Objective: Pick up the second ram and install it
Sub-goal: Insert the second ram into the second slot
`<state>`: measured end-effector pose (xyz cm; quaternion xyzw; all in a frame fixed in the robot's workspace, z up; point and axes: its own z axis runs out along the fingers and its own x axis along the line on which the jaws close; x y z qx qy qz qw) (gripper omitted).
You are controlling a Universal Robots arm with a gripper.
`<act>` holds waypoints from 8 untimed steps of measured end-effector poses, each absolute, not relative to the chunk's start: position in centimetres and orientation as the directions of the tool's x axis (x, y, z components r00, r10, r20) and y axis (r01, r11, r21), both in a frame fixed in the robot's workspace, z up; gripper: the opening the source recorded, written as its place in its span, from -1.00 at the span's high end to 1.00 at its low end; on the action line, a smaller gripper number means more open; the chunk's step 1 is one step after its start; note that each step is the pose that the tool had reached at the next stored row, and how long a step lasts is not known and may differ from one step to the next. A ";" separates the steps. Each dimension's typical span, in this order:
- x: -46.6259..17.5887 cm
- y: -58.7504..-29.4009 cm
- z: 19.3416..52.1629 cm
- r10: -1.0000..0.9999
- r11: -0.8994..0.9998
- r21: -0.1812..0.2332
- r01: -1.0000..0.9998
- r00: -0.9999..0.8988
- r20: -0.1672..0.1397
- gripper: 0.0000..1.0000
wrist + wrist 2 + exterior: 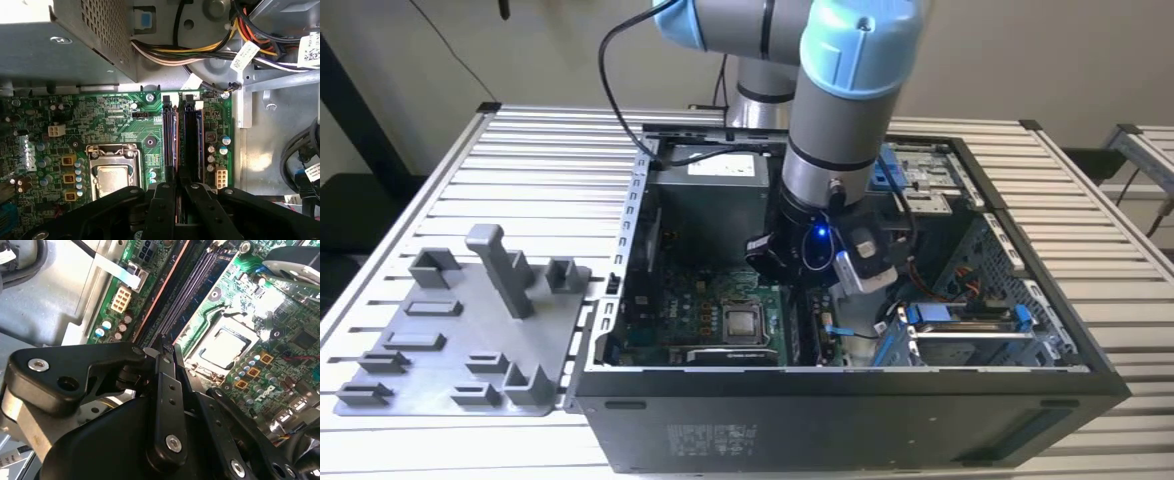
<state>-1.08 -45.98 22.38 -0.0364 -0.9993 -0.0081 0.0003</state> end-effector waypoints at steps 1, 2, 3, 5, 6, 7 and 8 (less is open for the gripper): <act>-1.1 -46.0 22.4 0.073 0.997 0.016 0.073 -0.997 0.001 0.72; -1.1 -46.0 22.3 0.073 0.997 0.016 0.073 -0.997 0.001 0.72; -1.1 -46.0 22.3 0.073 0.997 0.016 0.073 -0.997 0.001 0.72; -1.1 -46.0 22.3 0.073 0.997 0.016 0.073 -0.997 0.001 0.72; -1.1 -46.0 22.3 0.073 0.997 0.016 0.073 -0.997 0.001 0.72; -1.1 -46.0 22.3 0.073 0.997 0.016 0.073 -0.997 0.001 0.72; -1.1 -46.0 22.3 0.073 0.997 0.016 0.073 -0.997 0.001 0.72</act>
